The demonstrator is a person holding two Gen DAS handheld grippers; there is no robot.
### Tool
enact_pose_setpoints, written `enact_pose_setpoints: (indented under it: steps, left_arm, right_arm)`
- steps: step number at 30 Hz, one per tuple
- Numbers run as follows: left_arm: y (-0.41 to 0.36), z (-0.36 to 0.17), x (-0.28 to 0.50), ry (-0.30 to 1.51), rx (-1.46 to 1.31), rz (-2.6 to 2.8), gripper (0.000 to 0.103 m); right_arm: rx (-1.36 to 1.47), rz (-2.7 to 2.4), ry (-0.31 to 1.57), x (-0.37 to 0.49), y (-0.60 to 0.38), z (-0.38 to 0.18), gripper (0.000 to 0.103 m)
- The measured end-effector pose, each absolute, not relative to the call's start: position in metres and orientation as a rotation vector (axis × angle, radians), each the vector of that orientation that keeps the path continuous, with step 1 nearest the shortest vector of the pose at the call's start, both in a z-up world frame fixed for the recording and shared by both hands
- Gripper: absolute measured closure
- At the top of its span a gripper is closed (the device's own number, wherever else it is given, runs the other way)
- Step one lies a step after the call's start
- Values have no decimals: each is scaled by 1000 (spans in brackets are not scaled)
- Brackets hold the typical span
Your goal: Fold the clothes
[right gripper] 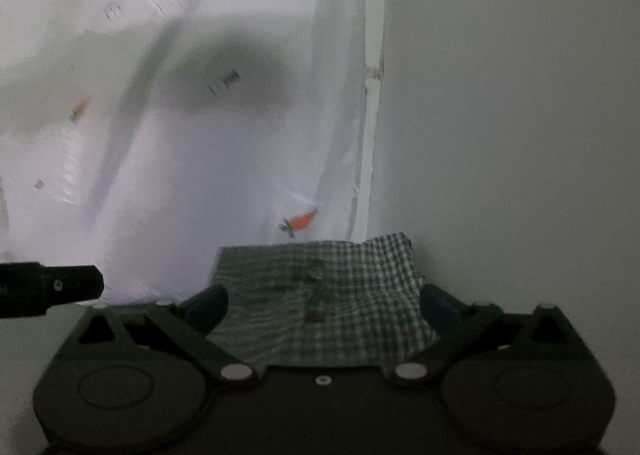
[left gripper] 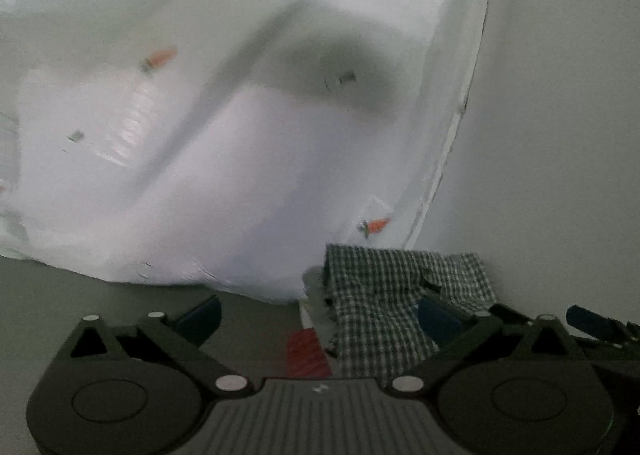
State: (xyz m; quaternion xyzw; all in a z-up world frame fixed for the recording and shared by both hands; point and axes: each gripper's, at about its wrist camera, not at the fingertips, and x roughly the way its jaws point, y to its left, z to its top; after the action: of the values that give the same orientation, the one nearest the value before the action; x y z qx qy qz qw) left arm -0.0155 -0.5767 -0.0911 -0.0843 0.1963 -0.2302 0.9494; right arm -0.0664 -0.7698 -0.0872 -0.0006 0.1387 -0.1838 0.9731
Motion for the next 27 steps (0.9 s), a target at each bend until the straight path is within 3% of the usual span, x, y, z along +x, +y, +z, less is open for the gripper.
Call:
enact_pose_setpoints:
  steps: [27]
  left_arm:
    - [-352,-101,-242,478,-40,-399,0]
  right_arm:
    - [5,-305,373,-300,-533,-100,0]
